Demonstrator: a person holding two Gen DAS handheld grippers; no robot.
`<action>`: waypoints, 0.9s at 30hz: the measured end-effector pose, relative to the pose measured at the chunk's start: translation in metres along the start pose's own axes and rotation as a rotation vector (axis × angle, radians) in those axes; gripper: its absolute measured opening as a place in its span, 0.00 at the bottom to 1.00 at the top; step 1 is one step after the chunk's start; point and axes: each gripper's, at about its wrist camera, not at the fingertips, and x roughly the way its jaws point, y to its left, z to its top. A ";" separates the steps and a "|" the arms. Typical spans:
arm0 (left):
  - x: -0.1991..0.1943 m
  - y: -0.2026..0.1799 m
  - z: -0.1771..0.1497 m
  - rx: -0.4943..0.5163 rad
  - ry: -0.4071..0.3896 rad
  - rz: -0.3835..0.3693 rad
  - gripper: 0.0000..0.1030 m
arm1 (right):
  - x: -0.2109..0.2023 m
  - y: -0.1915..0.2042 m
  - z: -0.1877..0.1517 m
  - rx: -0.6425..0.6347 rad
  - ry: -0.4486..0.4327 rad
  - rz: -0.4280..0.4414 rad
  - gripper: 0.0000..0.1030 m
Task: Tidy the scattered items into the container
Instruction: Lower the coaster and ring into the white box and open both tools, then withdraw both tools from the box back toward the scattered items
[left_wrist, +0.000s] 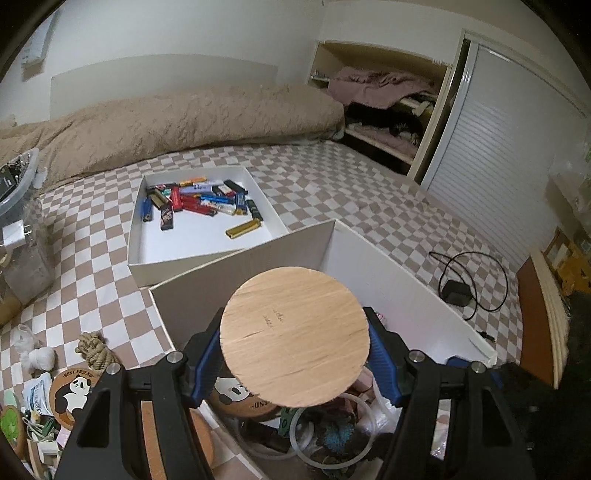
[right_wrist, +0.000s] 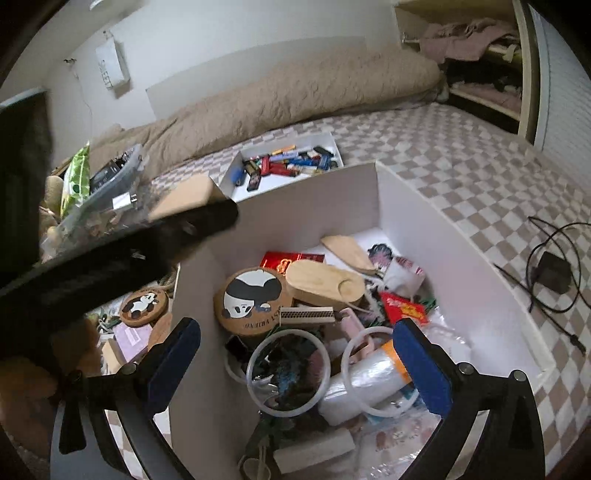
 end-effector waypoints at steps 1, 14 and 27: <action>0.004 0.000 0.001 -0.008 0.013 -0.005 0.66 | -0.003 -0.002 0.000 0.005 -0.008 -0.001 1.00; 0.014 0.015 -0.001 -0.126 -0.019 0.089 1.00 | -0.009 -0.022 0.000 0.067 -0.035 -0.012 1.00; 0.003 0.008 -0.002 -0.066 -0.027 0.144 1.00 | -0.011 -0.020 -0.001 0.058 -0.037 -0.023 1.00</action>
